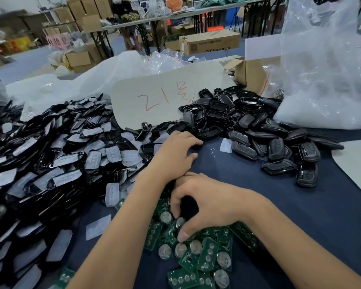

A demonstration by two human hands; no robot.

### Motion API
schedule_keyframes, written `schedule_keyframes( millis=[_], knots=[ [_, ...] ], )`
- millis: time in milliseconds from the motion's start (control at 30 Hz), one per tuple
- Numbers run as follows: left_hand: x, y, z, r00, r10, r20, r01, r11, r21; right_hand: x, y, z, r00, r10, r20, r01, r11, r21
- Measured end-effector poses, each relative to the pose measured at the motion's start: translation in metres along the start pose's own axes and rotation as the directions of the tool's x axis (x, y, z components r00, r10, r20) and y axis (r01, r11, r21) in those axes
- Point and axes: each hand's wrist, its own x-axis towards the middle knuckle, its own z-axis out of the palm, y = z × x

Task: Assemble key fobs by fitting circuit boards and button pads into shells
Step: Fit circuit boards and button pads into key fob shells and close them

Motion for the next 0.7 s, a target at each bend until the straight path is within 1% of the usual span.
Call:
schedule_keyframes(
  millis=[67, 167, 233, 267, 333, 367, 433, 467, 533, 600, 633, 667, 700],
  knots=[
    [-0.001, 0.0, -0.003, 0.998, -0.017, -0.054, 0.014, 0.998, -0.058, -0.002, 0.005, -0.006, 0.999, 0.028, -0.023, -0.026, 0.998, 0.061],
    [-0.004, -0.005, -0.009, 0.996, -0.079, -0.032, 0.075, 0.992, -0.102, -0.006, 0.017, -0.012, 0.994, 0.022, -0.107, -0.001, 0.982, 0.19],
    [-0.006, -0.004, -0.009, 0.994, -0.102, -0.026, 0.098, 0.989, -0.113, -0.008, 0.026, -0.016, 0.978, 0.026, -0.206, 0.048, 0.936, 0.349],
    [-0.006, -0.003, -0.01, 0.994, -0.1, -0.048, 0.095, 0.991, -0.094, -0.009, 0.03, -0.017, 0.961, 0.047, -0.271, 0.081, 0.893, 0.443],
    [-0.004, -0.003, -0.008, 0.99, -0.087, -0.11, 0.09, 0.996, 0.02, -0.007, 0.038, -0.018, 0.902, 0.124, -0.413, 0.164, 0.787, 0.595],
    [-0.002, -0.003, -0.007, 0.988, -0.105, -0.115, 0.117, 0.988, 0.104, -0.005, 0.042, -0.018, 0.861, 0.174, -0.477, 0.208, 0.737, 0.643],
    [0.001, -0.003, -0.006, 0.979, -0.197, -0.062, 0.206, 0.946, 0.251, -0.001, 0.049, -0.018, 0.777, 0.273, -0.567, 0.277, 0.661, 0.697],
    [0.002, -0.003, -0.005, 0.972, -0.232, -0.042, 0.235, 0.933, 0.273, 0.001, 0.051, -0.018, 0.74, 0.319, -0.592, 0.299, 0.633, 0.714],
    [0.001, -0.003, -0.004, 0.968, -0.243, -0.067, 0.252, 0.947, 0.199, 0.003, 0.056, -0.018, 0.665, 0.419, -0.618, 0.315, 0.593, 0.741],
    [-0.001, -0.003, -0.006, 0.97, -0.206, -0.132, 0.217, 0.973, 0.077, 0.003, 0.058, -0.019, 0.603, 0.486, -0.633, 0.331, 0.569, 0.752],
    [-0.002, -0.002, -0.006, 0.969, -0.193, -0.154, 0.194, 0.981, -0.008, 0.003, 0.058, -0.019, 0.587, 0.496, -0.64, 0.355, 0.553, 0.754],
    [-0.002, 0.0, -0.007, 0.965, -0.204, -0.165, 0.182, 0.973, -0.14, 0.003, 0.057, -0.021, 0.578, 0.497, -0.647, 0.383, 0.536, 0.753],
    [-0.002, 0.005, -0.008, 0.957, -0.24, -0.164, 0.18, 0.933, -0.312, 0.003, 0.057, -0.022, 0.572, 0.496, -0.654, 0.406, 0.521, 0.751]
  ],
)
